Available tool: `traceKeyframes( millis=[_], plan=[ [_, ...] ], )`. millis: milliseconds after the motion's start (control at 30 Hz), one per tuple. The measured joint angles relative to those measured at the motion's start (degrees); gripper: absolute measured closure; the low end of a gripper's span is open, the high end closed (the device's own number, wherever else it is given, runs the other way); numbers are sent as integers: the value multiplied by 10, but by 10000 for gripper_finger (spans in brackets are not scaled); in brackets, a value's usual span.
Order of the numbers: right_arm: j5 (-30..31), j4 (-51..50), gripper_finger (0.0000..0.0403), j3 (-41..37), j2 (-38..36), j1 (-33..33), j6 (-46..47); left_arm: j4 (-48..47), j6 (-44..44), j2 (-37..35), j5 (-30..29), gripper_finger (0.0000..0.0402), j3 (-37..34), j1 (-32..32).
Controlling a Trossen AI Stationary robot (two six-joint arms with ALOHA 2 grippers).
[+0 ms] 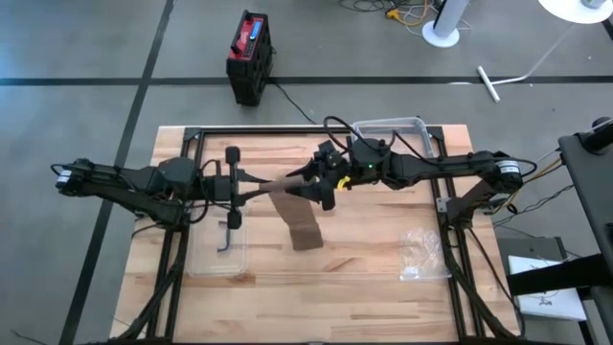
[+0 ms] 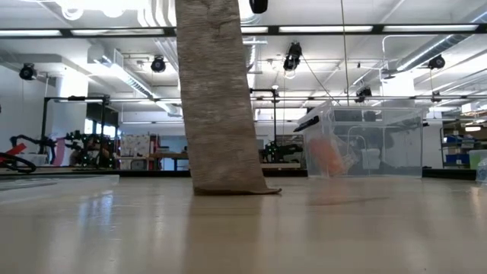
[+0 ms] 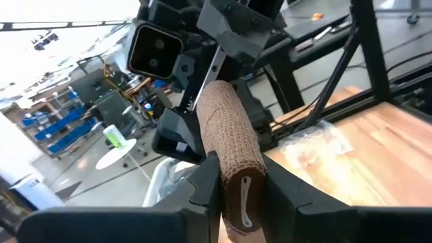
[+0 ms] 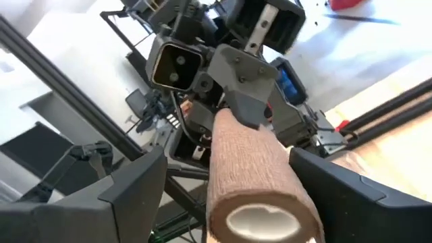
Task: Roll bandage
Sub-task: Roll the brown bandage
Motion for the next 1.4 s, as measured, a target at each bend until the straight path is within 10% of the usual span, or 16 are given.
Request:
traceKeyframes(
  millis=[1033, 1400],
  plan=[
    [21, -15, 248, 0, 12, 0, 50, -15, 43, 0, -17, 314, 0, 0],
    [31, -4, 285, 0, 12, 0, -63, -74, -171, -13, -16, 227, 19, 4]
  ],
)
